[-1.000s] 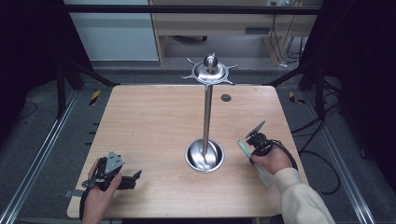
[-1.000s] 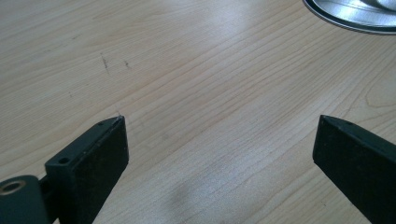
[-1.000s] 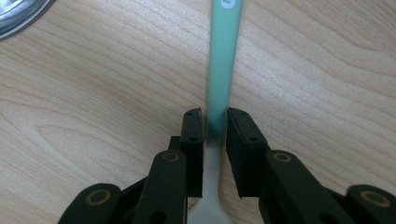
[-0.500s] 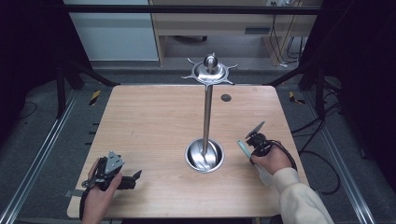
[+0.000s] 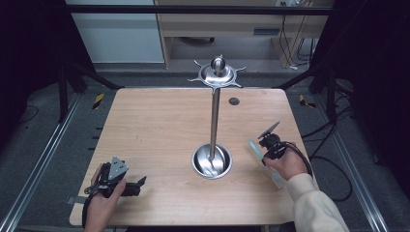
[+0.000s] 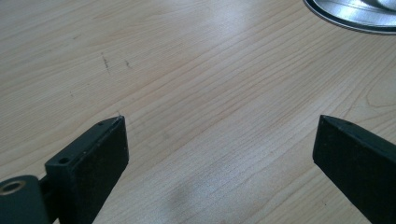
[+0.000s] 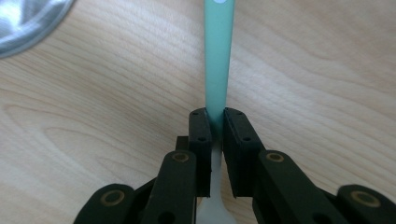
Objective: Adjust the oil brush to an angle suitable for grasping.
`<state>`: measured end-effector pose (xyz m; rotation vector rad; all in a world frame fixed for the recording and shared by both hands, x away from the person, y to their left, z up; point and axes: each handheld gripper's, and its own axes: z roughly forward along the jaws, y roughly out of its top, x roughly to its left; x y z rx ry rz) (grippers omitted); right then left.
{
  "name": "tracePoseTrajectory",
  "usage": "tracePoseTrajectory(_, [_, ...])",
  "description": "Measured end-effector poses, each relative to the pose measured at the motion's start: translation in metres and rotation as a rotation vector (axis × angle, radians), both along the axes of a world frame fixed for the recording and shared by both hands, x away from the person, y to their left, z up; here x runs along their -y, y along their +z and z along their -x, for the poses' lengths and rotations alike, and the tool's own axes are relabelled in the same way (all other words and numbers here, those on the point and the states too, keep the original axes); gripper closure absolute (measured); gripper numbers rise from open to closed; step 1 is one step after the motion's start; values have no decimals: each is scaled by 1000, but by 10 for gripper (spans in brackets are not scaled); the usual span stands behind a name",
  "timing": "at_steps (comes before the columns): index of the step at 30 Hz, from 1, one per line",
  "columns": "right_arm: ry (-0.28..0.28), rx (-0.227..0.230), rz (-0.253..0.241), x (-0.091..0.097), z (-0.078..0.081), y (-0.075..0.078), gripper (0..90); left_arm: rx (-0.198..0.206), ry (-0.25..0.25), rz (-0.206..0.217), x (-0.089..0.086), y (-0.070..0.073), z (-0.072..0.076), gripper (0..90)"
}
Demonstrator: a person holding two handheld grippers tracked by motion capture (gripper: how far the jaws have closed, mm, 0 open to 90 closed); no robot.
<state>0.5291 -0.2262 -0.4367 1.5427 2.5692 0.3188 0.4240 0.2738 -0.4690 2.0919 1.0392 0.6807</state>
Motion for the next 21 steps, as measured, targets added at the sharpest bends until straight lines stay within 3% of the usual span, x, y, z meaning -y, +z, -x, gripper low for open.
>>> tracePoseTrajectory(1, [0, 0, 0, 0, 0, 0, 820, 0, 0, 0, 0, 0, 0, 31])
tracePoseTrajectory(5, [6, 57, -31, 9, 3, 26, 819, -1, 0, -3, 0, 0, 0, 32])
tracePoseTrajectory(7, [-17, 73, -69, 13, 6, 40, 820, -2, -1, -2, 0, 0, 0, 31])
tracePoseTrajectory(8, [-10, 109, -100, 18, 9, 54, 820, -2, -2, -1, 0, 0, 0, 31])
tracePoseTrajectory(10, [-21, 136, -136, 22, 12, 66, 820, -2, -2, 0, 0, 0, 0, 32])
tracePoseTrajectory(12, [-23, 150, -151, 25, 14, 72, 820, -2, -1, 1, 0, 0, 0, 31])
tracePoseTrajectory(15, [-18, 211, -194, 33, 21, 90, 820, -4, -2, 1, 0, 0, -1, 32])
tracePoseTrajectory(21, [-21, 260, -242, 38, 31, 107, 820, -5, -1, -2, 1, -1, -1, 32])
